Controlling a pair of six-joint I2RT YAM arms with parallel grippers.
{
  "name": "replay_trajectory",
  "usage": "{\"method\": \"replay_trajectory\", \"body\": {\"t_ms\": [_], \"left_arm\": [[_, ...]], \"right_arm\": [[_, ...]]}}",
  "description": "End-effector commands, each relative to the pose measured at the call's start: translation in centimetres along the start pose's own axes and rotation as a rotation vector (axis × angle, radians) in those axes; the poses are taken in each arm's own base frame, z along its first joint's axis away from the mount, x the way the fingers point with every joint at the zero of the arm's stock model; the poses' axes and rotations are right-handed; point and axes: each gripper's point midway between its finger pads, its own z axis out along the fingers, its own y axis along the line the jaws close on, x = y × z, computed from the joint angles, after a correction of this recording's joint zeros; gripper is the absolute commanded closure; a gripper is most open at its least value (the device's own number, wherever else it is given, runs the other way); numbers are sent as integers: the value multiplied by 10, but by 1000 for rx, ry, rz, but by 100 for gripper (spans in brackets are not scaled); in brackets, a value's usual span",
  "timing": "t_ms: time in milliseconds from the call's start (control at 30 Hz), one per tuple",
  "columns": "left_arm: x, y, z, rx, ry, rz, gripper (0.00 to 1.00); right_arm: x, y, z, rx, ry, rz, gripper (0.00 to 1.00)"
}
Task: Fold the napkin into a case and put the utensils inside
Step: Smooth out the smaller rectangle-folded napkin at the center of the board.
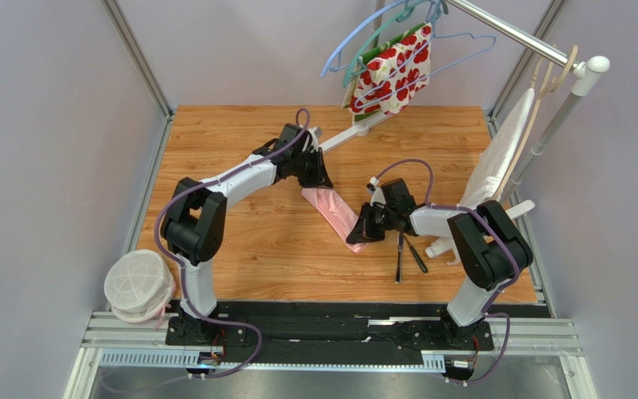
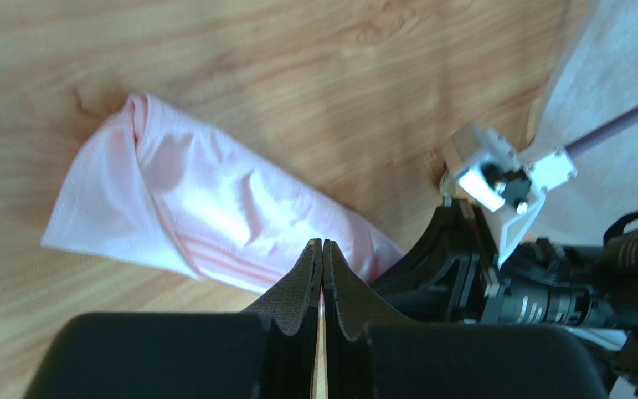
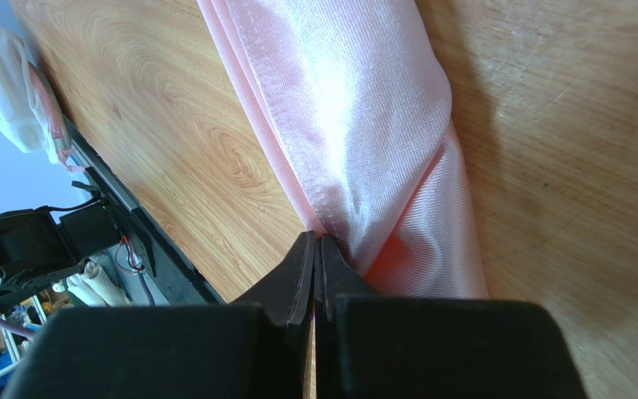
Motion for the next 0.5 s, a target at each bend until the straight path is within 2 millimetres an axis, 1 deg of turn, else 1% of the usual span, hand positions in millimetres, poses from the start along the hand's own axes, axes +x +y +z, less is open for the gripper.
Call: {"method": "replay_trajectory", "body": {"t_ms": [0,33,67,100,133,167,233,267,300,333,400,467], "left_arm": [[-9,12,24,-8,30,-75,96],[-9,17,30,-22,32,-83,96],[-5,31,41,-51,47,-100,96],[-8,32,45,-45,49,-102,96],[-8,38,50,-55,49,-108,96],[-6,50,57,-79,51,-122,96],[-6,61,63,-112,52,-127,96],[0,73,68,-137,78,-147,96],[-6,70,67,-125,80,-132,97],[-8,71,66,-137,75,-135,97],[-15,71,61,-135,58,-138,97],[-20,71,55,-147,47,-126,97]], "right_arm": [[-12,10,-2,-7,-29,-26,100],[-12,10,-1,-9,-27,-29,100],[-13,11,-1,-9,-30,-31,100],[-12,10,-1,-8,-28,-32,100],[-11,8,-1,-4,-26,-27,100],[-10,6,-1,-1,-23,-24,100],[-6,5,-1,3,-20,-29,100],[-1,1,-2,12,-15,-25,100],[1,-1,-2,15,-12,-25,100],[2,-1,-4,15,-13,-30,100],[13,-6,-5,18,6,-25,100],[19,-6,-9,17,12,-26,100]]}}
